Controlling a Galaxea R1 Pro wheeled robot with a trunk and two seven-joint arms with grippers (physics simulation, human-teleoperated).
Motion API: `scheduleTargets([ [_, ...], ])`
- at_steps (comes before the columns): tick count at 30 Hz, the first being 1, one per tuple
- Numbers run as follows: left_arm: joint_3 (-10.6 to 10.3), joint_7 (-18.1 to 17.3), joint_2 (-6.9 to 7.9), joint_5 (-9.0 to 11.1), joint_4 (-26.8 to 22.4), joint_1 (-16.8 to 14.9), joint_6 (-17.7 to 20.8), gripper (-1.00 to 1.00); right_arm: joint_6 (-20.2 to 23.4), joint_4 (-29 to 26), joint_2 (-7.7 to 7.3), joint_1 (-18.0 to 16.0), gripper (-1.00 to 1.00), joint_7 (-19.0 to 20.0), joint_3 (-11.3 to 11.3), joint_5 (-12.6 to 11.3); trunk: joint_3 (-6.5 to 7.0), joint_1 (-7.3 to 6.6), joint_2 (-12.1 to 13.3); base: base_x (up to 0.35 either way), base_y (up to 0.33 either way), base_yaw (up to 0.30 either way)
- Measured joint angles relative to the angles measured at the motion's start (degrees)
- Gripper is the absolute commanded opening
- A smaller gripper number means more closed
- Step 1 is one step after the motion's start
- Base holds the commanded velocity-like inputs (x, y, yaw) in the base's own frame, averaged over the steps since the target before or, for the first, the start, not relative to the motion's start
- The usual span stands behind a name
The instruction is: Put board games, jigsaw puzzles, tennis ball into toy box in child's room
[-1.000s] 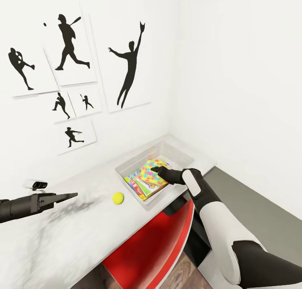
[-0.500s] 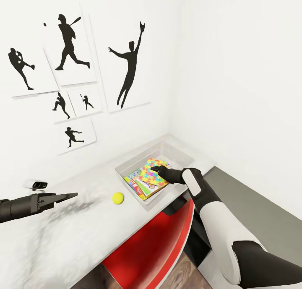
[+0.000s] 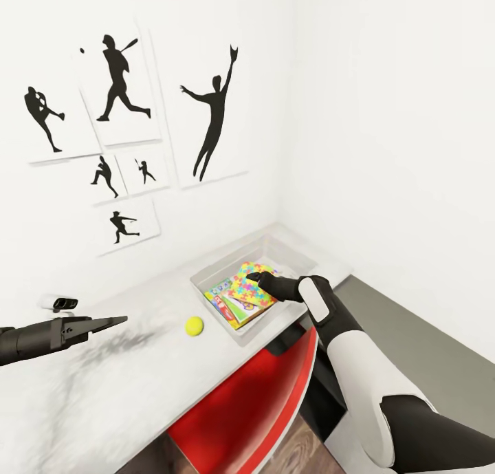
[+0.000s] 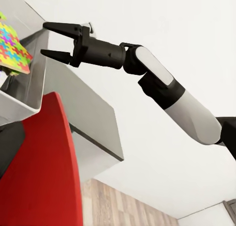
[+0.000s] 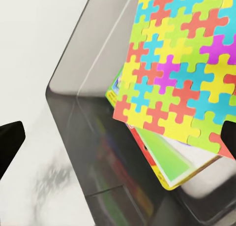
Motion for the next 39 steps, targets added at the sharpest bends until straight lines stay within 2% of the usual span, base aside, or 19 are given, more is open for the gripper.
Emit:
scheduleTargets([
  [14,0.0,0.0,0.01,0.0,0.0,0.0,0.0,1.00,-0.1,0.0,0.00,0.0,1.00,0.1,0.1,0.0,1.33,0.01,0.0,-0.010,0.000,-0.005],
  [23,0.0,0.0,-0.02,0.0,0.0,0.0,0.0,1.00,-0.2,-0.2,-0.01,0.0,1.00,0.6,-0.1,0.0,2.16,0.00,0.0,-0.044,0.000,-0.117],
  [27,0.0,0.1,-0.04,0.0,0.0,0.0,0.0,1.00,0.0,-3.3,-0.02,0.6,1.00,2.0,-0.2,0.0,2.52,0.00,0.0,-0.005,0.000,-0.150],
  [31,0.0,0.0,-0.01,0.0,0.0,0.0,0.0,1.00,0.5,-9.8,-0.02,0.9,1.00,3.6,-0.2,-0.1,2.88,0.00,0.0,-0.001,0.000,-0.154],
  [35,0.1,0.0,0.01,0.0,0.0,0.0,0.0,1.00,1.0,-12.3,-0.03,1.5,1.00,4.8,-0.3,-0.1,3.23,0.00,0.0,0.000,0.000,-0.155],
  [37,0.1,0.0,0.01,0.0,0.0,0.0,0.0,1.00,1.2,-14.0,-0.03,2.7,1.00,7.2,-0.4,0.0,3.40,0.00,0.0,0.000,0.000,-0.163],
  [39,0.1,0.0,0.01,0.0,0.0,0.0,0.0,1.00,1.3,-16.2,-0.04,4.6,1.00,11.2,-0.5,0.0,3.57,0.00,0.0,0.000,0.000,-0.173],
])
